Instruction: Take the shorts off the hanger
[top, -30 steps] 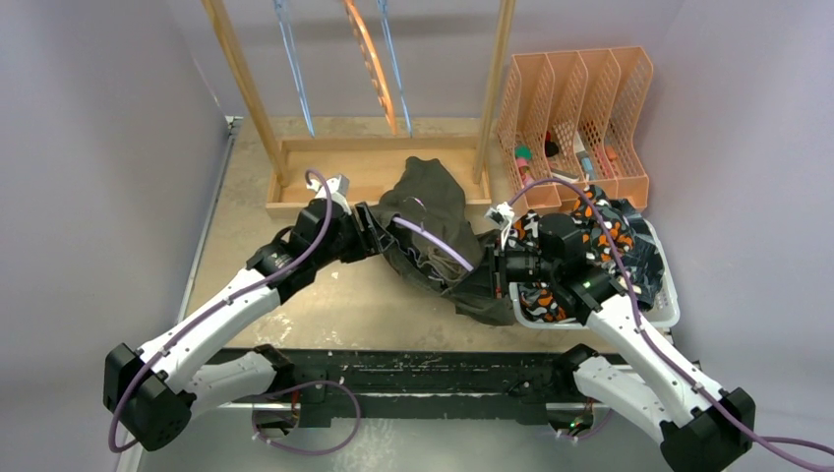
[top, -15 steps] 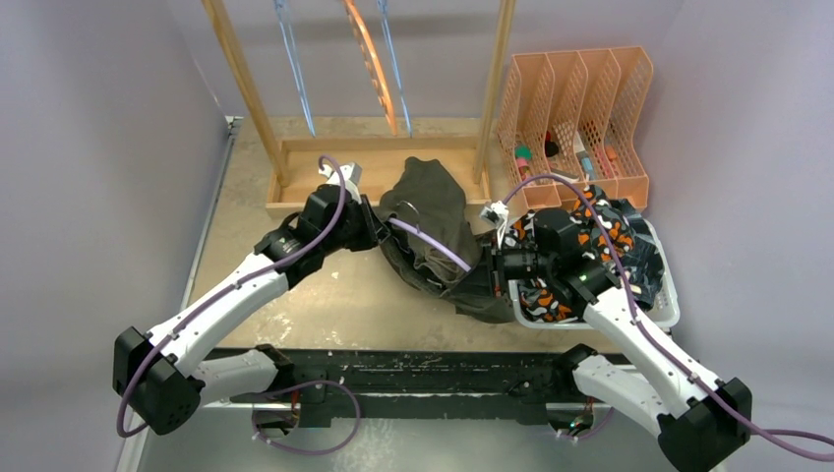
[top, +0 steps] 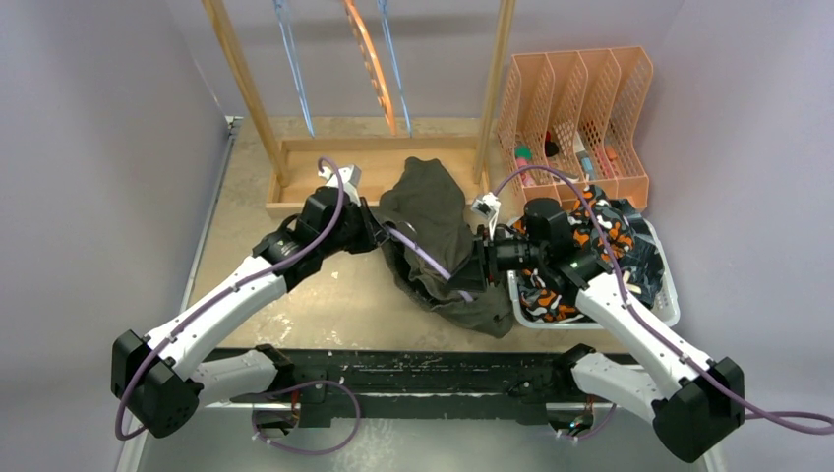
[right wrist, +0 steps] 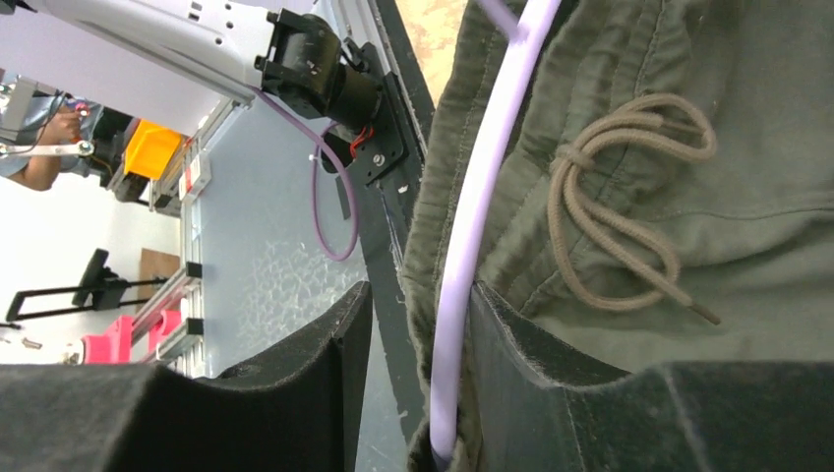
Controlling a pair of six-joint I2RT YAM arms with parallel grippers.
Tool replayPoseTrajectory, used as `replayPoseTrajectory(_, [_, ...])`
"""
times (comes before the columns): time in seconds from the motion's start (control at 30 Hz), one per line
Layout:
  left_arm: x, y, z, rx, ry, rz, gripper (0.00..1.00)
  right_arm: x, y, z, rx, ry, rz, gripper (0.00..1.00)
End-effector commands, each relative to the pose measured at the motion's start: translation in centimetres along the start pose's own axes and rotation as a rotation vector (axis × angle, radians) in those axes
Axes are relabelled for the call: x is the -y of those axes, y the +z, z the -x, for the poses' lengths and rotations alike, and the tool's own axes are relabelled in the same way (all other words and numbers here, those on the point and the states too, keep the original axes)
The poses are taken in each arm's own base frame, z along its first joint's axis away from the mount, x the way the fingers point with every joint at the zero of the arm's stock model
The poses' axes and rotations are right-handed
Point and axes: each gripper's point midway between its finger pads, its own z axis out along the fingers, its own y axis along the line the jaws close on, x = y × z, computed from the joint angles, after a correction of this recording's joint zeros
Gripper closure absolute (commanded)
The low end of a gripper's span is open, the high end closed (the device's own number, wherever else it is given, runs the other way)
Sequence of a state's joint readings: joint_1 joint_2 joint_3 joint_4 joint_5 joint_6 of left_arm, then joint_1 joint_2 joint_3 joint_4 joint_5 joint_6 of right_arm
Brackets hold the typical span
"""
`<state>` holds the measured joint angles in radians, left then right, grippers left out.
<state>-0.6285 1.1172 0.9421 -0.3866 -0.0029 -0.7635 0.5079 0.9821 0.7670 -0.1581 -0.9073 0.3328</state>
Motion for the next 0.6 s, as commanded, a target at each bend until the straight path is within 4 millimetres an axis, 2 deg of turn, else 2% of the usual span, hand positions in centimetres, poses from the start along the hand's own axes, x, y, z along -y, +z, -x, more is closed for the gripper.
replayPoseTrajectory(0.0, [1.4, -0.6, 0.9, 0.034, 0.002, -0.065, 1.00, -1.4, 0.5, 3.4, 0.060, -0.104, 0.059, 0.56])
replayPoseTrajectory(0.13, [1.2, -0.6, 0.7, 0.033, -0.015, -0.061, 1.00, 0.1, 1.8, 2.9, 0.028, -0.059, 0.029, 0.54])
replayPoseTrajectory(0.33, [0.8, -0.5, 0.5, 0.040, -0.040, -0.046, 1.00, 0.6, 4.3, 1.5, 0.006, -0.071, -0.037, 0.36])
replayPoseTrajectory(0.43, [0.6, -0.4, 0.4, 0.034, -0.046, -0.037, 1.00, 1.4, 5.2, 1.2, 0.063, -0.072, -0.093, 0.31])
replayPoseTrajectory(0.57, [0.5, -0.5, 0.2, 0.031, -0.052, -0.034, 1.00, 3.5, 5.4, 2.1, 0.215, -0.083, -0.237, 0.25])
